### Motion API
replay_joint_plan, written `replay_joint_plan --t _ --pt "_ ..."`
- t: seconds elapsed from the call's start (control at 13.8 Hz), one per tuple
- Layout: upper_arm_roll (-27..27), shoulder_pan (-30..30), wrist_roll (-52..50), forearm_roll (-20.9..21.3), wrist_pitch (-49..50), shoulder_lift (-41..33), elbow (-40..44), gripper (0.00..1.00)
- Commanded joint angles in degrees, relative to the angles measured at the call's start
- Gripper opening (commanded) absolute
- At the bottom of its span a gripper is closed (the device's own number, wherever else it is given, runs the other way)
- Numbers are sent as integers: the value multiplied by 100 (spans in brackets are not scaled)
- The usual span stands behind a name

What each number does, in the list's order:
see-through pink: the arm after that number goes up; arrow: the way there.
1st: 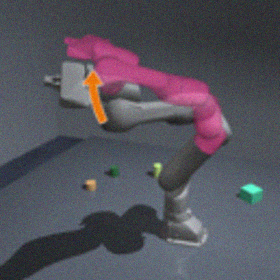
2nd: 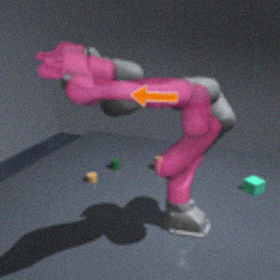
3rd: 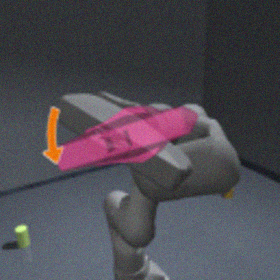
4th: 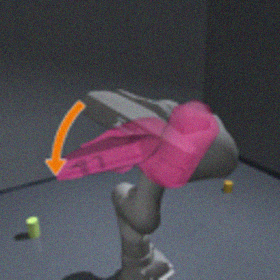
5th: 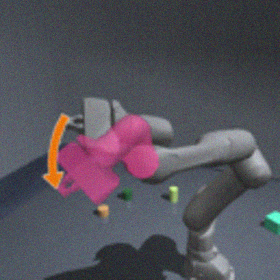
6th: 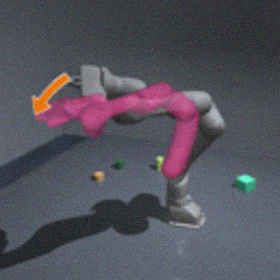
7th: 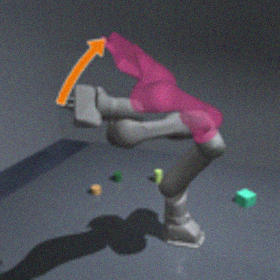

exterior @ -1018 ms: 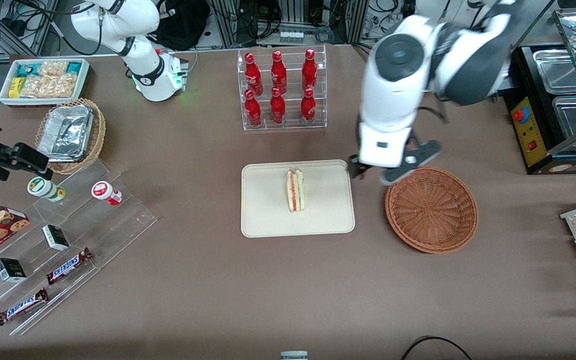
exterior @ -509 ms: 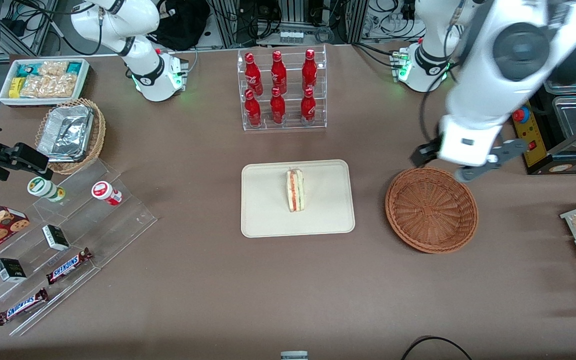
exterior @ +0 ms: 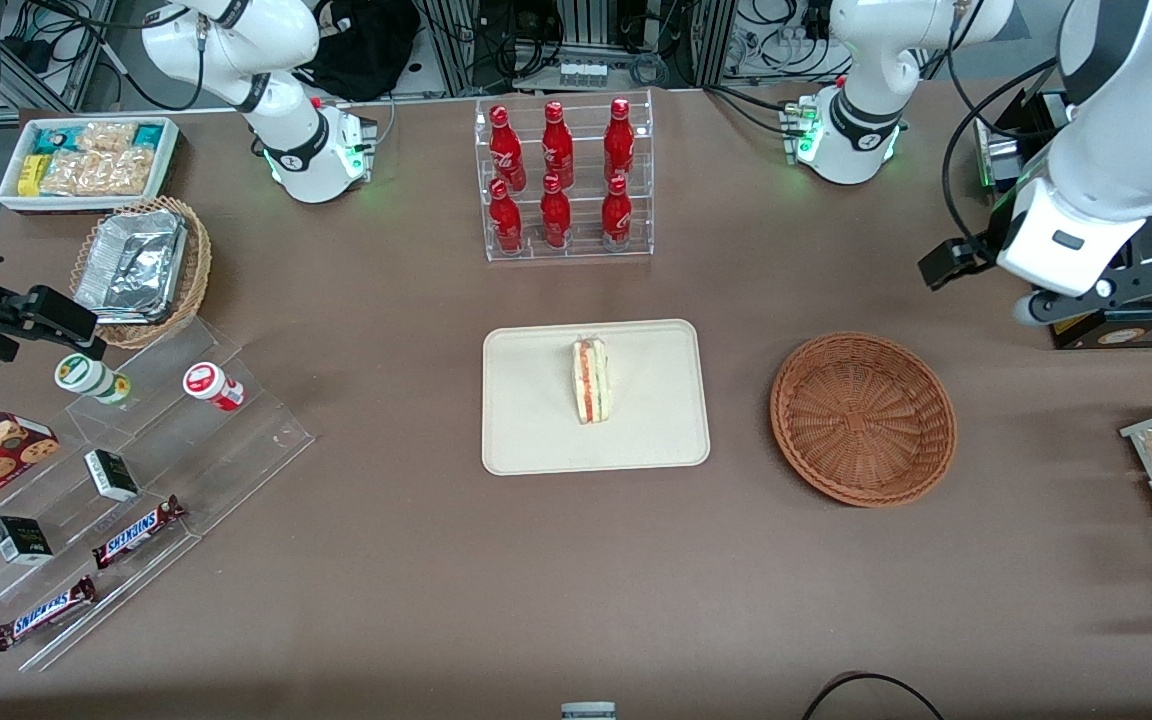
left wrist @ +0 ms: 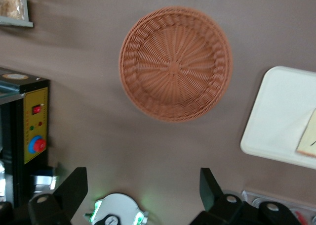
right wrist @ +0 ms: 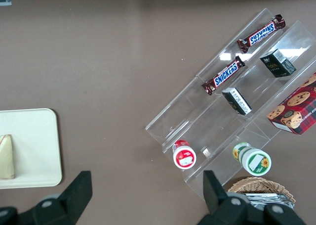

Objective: Place sandwich from basket to tray

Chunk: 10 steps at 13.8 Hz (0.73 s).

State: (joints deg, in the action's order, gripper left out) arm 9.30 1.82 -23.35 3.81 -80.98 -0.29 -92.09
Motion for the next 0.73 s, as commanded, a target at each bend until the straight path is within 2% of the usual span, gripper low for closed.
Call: replay_joint_plan --t 0.0,0.15,0.22,0.44,0.65 --pt "-16 -338 714 -91 65 -261 -222 100" --pt "-16 -532 1199 -178 188 -270 -160 100" --pt "-16 -612 1297 -353 188 -200 -21 100" --pt "2 -577 1341 -355 214 -6 253 100" --pt "-16 -577 1973 -328 92 -41 271 100"
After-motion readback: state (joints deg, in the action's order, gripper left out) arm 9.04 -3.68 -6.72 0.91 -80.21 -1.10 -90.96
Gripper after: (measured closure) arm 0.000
